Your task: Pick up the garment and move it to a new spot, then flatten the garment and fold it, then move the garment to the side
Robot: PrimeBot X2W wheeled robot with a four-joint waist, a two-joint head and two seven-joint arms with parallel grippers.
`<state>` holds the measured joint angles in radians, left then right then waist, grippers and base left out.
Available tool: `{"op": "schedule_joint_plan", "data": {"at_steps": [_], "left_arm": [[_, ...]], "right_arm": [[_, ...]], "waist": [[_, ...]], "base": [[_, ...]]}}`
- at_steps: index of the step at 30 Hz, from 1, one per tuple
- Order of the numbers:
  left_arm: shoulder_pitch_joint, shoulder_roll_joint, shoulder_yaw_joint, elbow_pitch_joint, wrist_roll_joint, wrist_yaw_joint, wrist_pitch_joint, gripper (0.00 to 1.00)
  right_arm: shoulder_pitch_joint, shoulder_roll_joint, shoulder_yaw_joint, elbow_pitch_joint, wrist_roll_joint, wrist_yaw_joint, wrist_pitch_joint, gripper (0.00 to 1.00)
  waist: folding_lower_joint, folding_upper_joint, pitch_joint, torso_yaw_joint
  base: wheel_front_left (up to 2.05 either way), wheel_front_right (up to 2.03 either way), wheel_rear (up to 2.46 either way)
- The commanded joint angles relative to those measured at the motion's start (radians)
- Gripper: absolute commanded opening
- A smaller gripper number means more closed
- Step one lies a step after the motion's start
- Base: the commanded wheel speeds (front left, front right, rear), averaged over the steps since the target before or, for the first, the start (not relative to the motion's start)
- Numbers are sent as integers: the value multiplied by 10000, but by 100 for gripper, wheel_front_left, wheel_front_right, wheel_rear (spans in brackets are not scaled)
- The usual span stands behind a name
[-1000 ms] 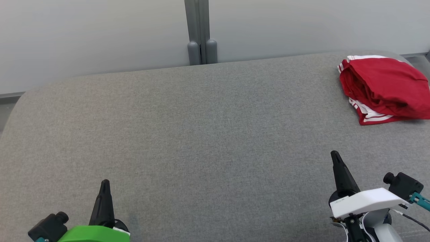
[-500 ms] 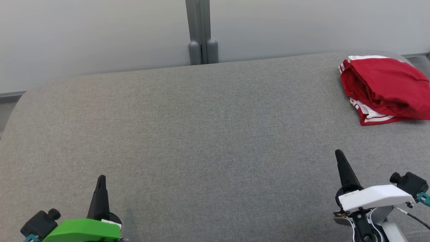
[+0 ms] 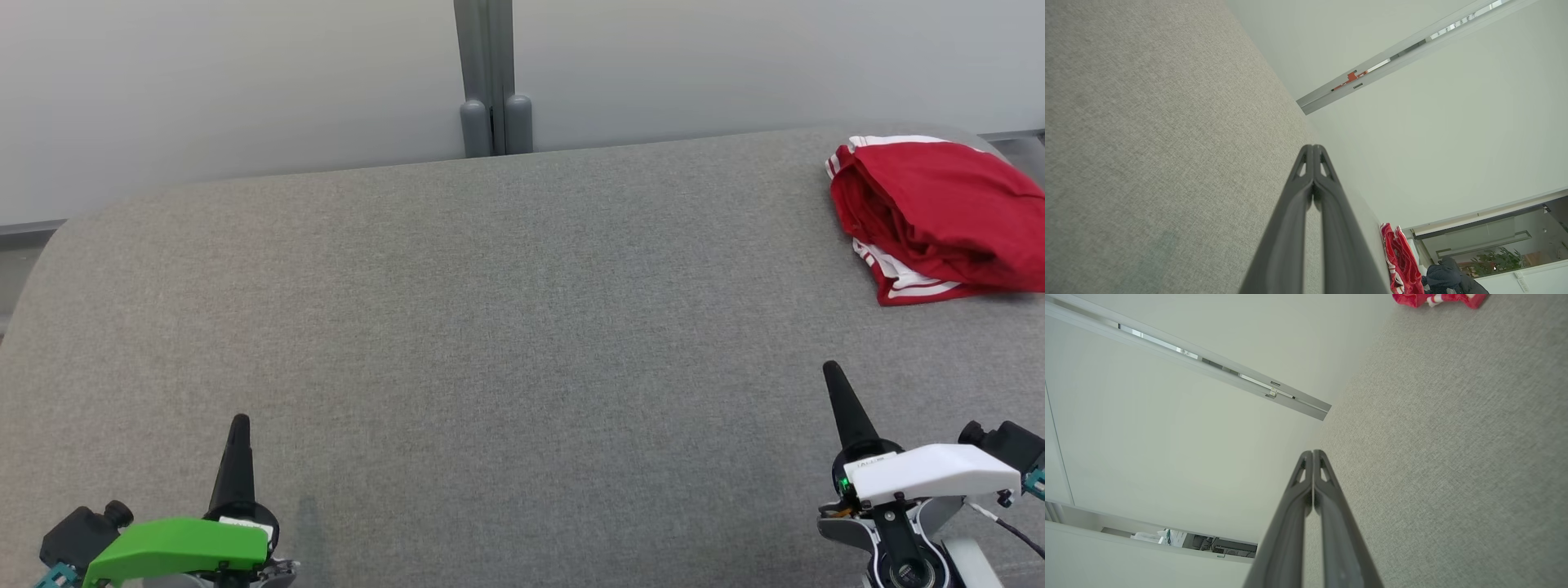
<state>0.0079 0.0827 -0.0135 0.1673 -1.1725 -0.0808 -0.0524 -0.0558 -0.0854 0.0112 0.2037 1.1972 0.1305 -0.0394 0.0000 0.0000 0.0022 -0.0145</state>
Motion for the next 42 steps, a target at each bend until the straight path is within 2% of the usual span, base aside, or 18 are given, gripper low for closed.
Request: {"op": "schedule_joint_plan", "data": {"at_steps": [1,42], "left_arm": [[-265,94,75,-26,-262,-85,68,0],[-996,33,672,579,-3758,-435,1045,0]], "right_arm": [[-226,-23,-73,-35,268,6,68,0],[-485,94,-765,304,3463,6,1029,0]], "waist": [[0,0,0,4],[0,0,7,105]], "base": [[0,0,0],[0,0,0]]}}
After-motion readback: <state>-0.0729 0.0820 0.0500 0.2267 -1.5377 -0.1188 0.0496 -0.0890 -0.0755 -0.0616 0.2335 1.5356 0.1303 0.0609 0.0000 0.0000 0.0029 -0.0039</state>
